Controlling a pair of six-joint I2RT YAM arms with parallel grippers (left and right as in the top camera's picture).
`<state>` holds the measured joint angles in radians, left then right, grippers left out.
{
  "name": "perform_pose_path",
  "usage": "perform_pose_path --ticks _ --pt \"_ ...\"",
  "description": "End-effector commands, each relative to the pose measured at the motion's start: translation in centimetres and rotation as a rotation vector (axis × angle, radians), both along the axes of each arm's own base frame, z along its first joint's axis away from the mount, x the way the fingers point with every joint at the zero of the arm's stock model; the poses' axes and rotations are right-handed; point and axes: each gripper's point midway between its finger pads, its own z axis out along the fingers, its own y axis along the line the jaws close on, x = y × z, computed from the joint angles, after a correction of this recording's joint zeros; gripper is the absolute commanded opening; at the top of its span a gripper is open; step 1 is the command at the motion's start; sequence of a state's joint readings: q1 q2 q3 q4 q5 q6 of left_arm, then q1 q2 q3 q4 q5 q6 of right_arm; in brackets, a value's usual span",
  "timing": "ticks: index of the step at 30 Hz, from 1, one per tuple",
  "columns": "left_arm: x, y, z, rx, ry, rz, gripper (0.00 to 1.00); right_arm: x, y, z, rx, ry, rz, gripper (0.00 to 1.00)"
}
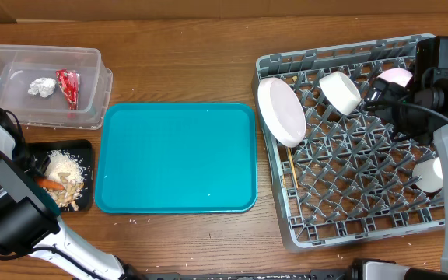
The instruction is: Sort waste into correct bins and load items into the dishwasher
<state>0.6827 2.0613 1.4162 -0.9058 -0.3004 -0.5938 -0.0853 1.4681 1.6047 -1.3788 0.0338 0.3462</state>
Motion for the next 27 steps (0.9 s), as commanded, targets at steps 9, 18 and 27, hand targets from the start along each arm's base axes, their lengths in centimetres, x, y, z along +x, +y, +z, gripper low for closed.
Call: perform_pose_path --ticks 9,18,27 --pt "1.6 0.1 4.1 -0.010 -0.038 -0.075 0.72 0.7 -0.3 0.6 -0.018 -0.036 0.008 1.00" --pt "4.9 -3.8 13.8 0.041 -0.192 -0.236 0.75 1.9 -0.3 1.1 -0.038 -0.085 0.047 1.00" --pt "7.5 -18.0 19.1 -0.124 -0.292 -0.804 0.92 2.1 3.5 0.7 0.101 -0.092 0.281 1.00"
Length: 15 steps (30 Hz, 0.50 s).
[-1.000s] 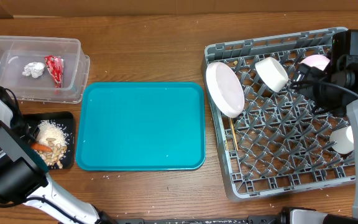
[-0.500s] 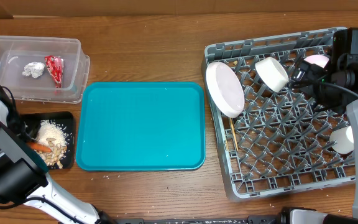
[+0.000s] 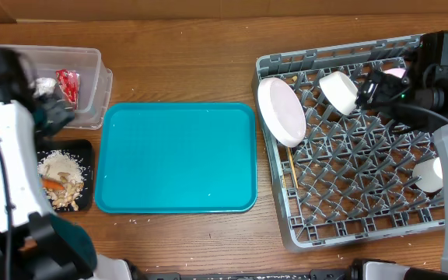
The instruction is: Sort waste into correct bins and load items into the dishwasher
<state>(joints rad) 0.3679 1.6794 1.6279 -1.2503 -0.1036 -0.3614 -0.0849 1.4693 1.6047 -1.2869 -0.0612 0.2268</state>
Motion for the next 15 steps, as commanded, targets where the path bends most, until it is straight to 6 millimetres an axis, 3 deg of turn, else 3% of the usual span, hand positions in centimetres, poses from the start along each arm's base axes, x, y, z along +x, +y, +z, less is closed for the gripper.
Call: perform_pose_path --ticks 1,3,8,11,15 --pt "0.2 -6.2 1.1 -0.079 0.011 -0.288 0.95 -0.5 2.5 -0.5 0.082 0.030 0.171 1.00" --pt "-2.2 -9.4 0.4 -0.134 0.131 -0.376 1.00 -1.9 3.2 -1.6 0.113 0.108 0.216 1.00" --pt "-7.0 -12.2 0.2 -0.208 0.340 -0.437 0.98 -5.3 3.5 -3.0 0.135 0.267 0.234 1.00" --pt "-8.0 -14.0 0.4 -0.293 0.341 -0.471 1.00 -7.0 3.6 -3.1 0.146 0.333 0.238 1.00" --pt "-9.6 -14.6 0.9 -0.314 0.313 -0.480 0.99 -8.1 3.7 -2.6 0.136 0.301 0.239 1.00"
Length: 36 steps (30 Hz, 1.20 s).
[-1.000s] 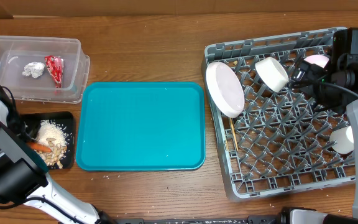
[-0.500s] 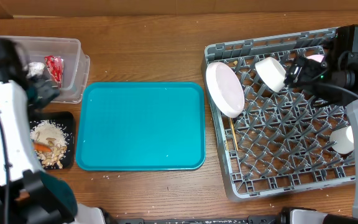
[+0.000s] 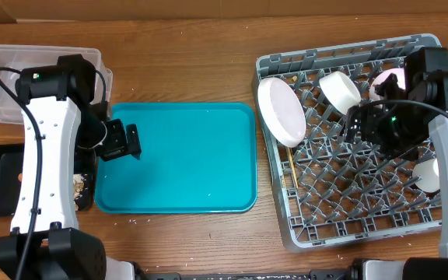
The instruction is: Sort waste into correct bins and load items into the dishwasher
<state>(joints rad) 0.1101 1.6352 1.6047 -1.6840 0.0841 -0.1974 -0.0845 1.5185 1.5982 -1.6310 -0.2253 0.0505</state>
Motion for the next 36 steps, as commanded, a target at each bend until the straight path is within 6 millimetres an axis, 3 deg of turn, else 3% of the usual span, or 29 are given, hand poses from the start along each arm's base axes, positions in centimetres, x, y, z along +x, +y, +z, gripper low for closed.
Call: perform_pose_path --ticks 1,6,13,15,17,22,27,36 --pt "-1.8 -1.2 1.2 -0.050 -0.058 -0.045 0.98 -0.9 0.2 1.1 0.001 -0.091 0.021 1.00" --pt "-3.2 -0.8 3.1 0.011 -0.291 -0.052 1.00 -2.4 -0.7 2.7 -0.082 -0.342 -0.018 1.00" --pt "-4.3 -0.8 9.4 0.080 -0.846 -0.012 1.00 -5.2 -1.2 6.2 -0.132 -0.680 -0.069 1.00" --pt "-5.7 -0.9 11.8 0.094 -0.978 -0.011 1.00 -6.5 -1.0 7.4 -0.133 -0.743 -0.070 1.00" --pt "-6.9 -1.1 12.6 0.100 -1.030 -0.012 1.00 -7.0 -1.0 7.8 -0.134 -0.765 -0.071 1.00" --pt "-8.7 -1.3 13.0 0.104 -1.066 -0.012 1.00 -7.4 -0.9 7.4 -0.133 -0.746 -0.070 1.00" --pt "-9.9 -1.4 11.6 0.096 -0.991 -0.012 1.00 -7.4 -0.9 7.4 -0.133 -0.745 -0.070 1.00" --pt "-10.2 -1.4 11.2 0.093 -0.969 -0.011 1.00 -7.4 -0.9 7.4 -0.133 -0.745 -0.070 1.00"
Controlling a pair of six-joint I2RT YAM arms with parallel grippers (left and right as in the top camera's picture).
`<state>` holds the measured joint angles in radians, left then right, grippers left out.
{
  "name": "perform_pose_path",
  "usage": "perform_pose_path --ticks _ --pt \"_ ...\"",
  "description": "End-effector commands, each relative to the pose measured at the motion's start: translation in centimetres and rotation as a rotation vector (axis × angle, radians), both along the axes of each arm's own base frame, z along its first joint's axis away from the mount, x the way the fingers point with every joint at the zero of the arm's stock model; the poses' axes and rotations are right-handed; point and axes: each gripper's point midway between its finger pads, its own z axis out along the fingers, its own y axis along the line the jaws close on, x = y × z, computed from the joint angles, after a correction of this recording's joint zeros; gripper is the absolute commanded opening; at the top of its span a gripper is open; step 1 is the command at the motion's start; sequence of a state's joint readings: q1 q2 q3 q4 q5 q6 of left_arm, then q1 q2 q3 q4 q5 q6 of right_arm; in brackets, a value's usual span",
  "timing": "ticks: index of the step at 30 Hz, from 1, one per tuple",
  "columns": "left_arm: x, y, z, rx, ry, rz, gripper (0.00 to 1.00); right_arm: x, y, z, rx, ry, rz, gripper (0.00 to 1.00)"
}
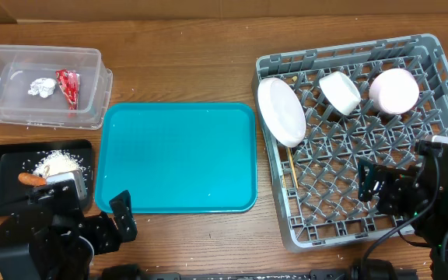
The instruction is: Sort waste into correct bins and load items into the dishwasher
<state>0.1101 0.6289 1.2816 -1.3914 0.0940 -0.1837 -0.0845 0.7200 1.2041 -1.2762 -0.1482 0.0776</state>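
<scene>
The grey dish rack [341,233] on the right holds a white plate [281,111], a white bowl [341,91] and a pink bowl [393,90]. A pair of wooden chopsticks [292,175] lies along its left side. At the top left, a clear bin [6,117] contains crumpled white paper [41,86] and a red wrapper [68,85]. A black tray carries rice [57,163] and an orange food piece [31,178]. My left gripper [119,222] sits low at the teal tray's front left corner, open and empty. My right gripper [369,183] hangs open over the rack's front part.
An empty teal tray [177,155] takes up the middle of the wooden table. Crumbs are scattered around the black tray and the front table edge. The bulk of both arms fills the bottom left and bottom right corners.
Both arms have drawn back to the near edge. The left gripper was over the teal tray's left rim, the right over the rack's middle. The bin, the black tray and the pink bowl now show fully.
At first the left arm lay over the black tray and the right gripper was at the pink bowl at the rack's back. The left gripper was then at the clear bin, then over the teal tray's left edge. Now both arms sit at the front.
</scene>
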Motion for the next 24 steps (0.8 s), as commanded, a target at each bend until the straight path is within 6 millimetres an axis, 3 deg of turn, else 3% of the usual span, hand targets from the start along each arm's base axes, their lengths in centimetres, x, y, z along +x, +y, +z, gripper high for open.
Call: perform_pose_path --ticks 1,16,24 --pt "0.0 -0.1 -0.1 -0.010 0.002 0.001 1.00 0.0 -0.3 0.0 -0.006 0.000 -0.014 1.00" --pt "0.0 -0.1 -0.1 -0.010 0.003 0.001 1.00 0.6 -0.3 0.3 -0.029 -0.030 0.006 1.00" --pt "0.0 -0.1 -0.1 -0.010 0.003 0.001 1.00 0.6 -0.1 0.9 -0.068 -0.208 0.032 1.00"
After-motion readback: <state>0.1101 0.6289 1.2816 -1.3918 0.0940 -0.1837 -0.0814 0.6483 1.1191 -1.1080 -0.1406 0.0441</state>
